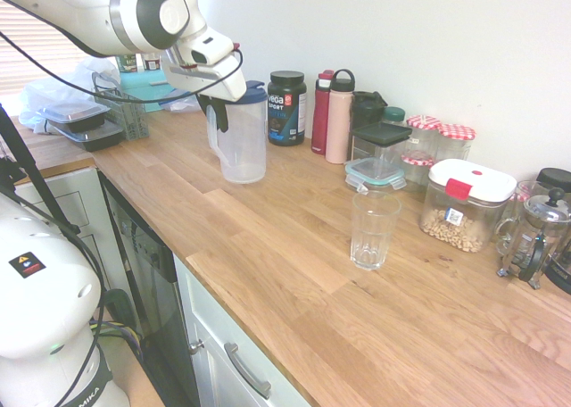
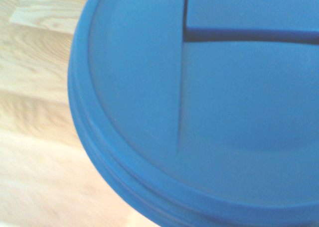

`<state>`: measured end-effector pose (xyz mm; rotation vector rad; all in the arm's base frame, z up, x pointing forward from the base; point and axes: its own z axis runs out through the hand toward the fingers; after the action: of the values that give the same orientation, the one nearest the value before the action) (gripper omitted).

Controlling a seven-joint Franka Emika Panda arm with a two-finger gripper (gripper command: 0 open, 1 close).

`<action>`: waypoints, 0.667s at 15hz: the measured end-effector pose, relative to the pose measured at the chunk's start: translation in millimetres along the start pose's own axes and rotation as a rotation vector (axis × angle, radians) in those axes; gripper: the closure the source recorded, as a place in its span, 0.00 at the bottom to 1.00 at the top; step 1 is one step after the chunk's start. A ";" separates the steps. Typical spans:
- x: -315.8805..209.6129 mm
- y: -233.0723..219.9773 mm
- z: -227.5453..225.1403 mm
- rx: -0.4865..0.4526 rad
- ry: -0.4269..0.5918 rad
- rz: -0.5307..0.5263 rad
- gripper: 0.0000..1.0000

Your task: Pour me some water

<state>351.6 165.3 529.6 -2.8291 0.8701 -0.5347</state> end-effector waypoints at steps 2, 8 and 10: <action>22.0 52.4 -30.2 0.005 -0.032 -0.023 1.00; 72.7 197.4 -70.5 0.020 -0.135 -0.071 1.00; 88.5 241.5 -79.8 0.038 -0.156 -0.057 1.00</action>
<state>265.0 -85.7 574.7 -2.8226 0.7449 -0.3276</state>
